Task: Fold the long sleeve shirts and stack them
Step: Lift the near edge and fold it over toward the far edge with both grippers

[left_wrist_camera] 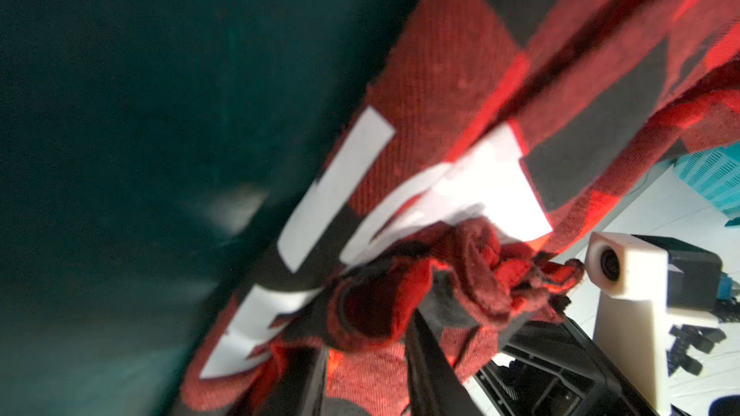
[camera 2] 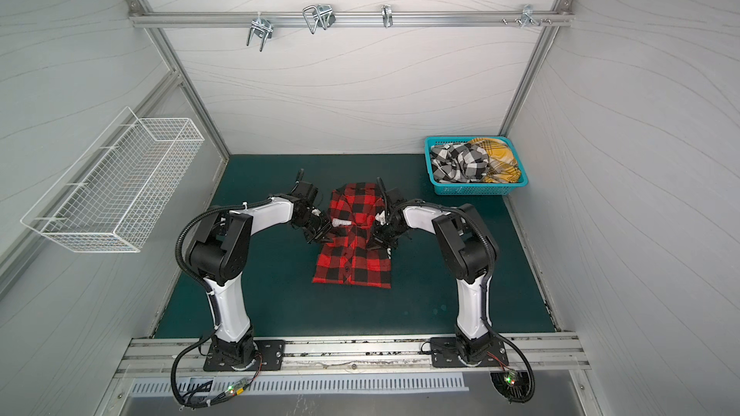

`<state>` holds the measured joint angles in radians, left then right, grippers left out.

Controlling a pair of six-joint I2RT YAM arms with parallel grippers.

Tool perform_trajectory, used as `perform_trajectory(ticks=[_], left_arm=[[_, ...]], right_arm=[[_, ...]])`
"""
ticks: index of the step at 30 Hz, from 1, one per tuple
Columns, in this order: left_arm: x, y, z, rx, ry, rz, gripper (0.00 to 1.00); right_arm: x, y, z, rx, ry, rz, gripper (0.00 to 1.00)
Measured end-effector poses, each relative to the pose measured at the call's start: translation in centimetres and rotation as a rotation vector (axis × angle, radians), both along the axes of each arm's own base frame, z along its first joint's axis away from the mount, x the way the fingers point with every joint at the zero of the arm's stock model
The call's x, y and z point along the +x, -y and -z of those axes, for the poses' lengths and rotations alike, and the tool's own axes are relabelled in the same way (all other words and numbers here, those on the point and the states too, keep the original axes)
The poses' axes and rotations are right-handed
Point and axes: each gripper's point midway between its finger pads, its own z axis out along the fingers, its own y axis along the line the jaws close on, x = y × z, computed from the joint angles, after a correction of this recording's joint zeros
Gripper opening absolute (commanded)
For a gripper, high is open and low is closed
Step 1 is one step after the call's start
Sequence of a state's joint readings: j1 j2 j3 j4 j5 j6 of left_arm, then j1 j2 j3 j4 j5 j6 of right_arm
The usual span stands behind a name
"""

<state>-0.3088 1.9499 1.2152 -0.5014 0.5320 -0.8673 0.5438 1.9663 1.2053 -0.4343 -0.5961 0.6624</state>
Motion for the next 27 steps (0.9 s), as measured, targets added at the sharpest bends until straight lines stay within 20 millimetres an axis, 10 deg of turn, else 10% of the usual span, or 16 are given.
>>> perform_trajectory(ticks=[5, 14, 27], left_arm=[[-0.5, 0.0, -1.6, 0.006, 0.027, 0.005, 0.39], [-5.5, 3.8, -10.2, -0.038, 0.214, 0.127, 0.27], [-10.5, 4.5, -0.5, 0.065, -0.037, 0.185, 0.19]], right_arm=[[0.0, 0.0, -1.2, -0.012, 0.022, -0.001, 0.14], [0.4, 1.2, -8.1, 0.019, 0.177, 0.031, 0.22], [3.1, 3.1, -3.2, -0.014, 0.053, 0.100, 0.18]])
